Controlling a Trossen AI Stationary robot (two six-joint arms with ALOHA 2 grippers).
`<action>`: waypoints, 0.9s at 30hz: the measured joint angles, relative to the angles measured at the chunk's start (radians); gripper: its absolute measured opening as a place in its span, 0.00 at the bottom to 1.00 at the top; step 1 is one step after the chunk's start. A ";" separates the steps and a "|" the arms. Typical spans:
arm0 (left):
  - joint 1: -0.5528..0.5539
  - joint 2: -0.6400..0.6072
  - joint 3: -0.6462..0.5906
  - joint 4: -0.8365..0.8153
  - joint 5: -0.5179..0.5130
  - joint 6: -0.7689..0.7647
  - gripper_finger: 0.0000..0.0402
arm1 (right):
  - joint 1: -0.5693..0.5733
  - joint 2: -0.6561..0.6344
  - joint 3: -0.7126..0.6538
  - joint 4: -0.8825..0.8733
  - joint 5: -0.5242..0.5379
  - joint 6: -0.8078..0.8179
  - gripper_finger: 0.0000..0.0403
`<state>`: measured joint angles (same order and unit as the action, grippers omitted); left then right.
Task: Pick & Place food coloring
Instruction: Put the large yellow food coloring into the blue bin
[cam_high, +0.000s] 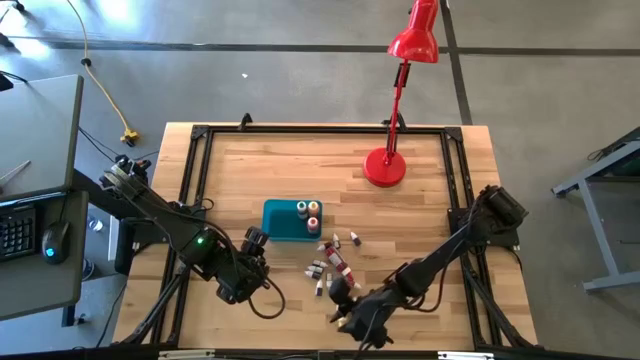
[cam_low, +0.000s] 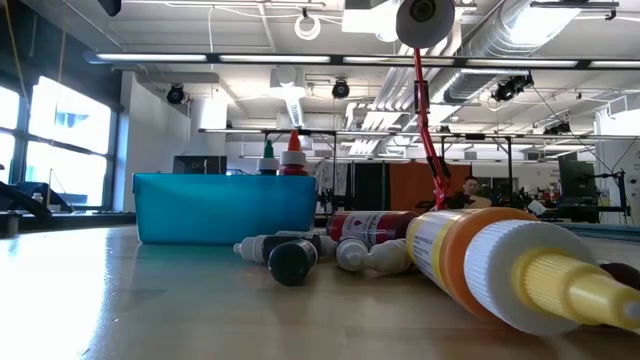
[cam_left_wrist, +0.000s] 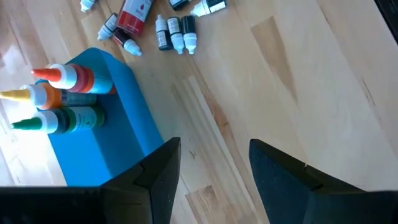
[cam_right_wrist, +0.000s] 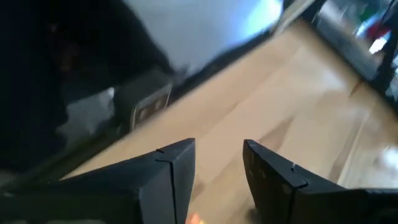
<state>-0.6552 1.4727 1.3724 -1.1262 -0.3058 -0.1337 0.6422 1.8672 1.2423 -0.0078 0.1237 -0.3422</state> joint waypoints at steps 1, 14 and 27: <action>0.000 0.000 0.000 0.000 0.000 -0.004 0.46 | 0.000 0.003 0.000 -0.023 0.000 0.012 0.32; 0.000 0.000 0.000 0.001 -0.082 -0.085 0.46 | -0.042 0.003 0.000 -0.124 -0.178 -0.033 0.32; 0.000 0.000 0.000 0.003 -0.177 -0.124 0.46 | -0.060 0.003 0.000 -0.121 -0.179 -0.162 0.34</action>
<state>-0.6548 1.4727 1.3724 -1.1236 -0.4827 -0.2580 0.5824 1.8706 1.2423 -0.1283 -0.0556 -0.5046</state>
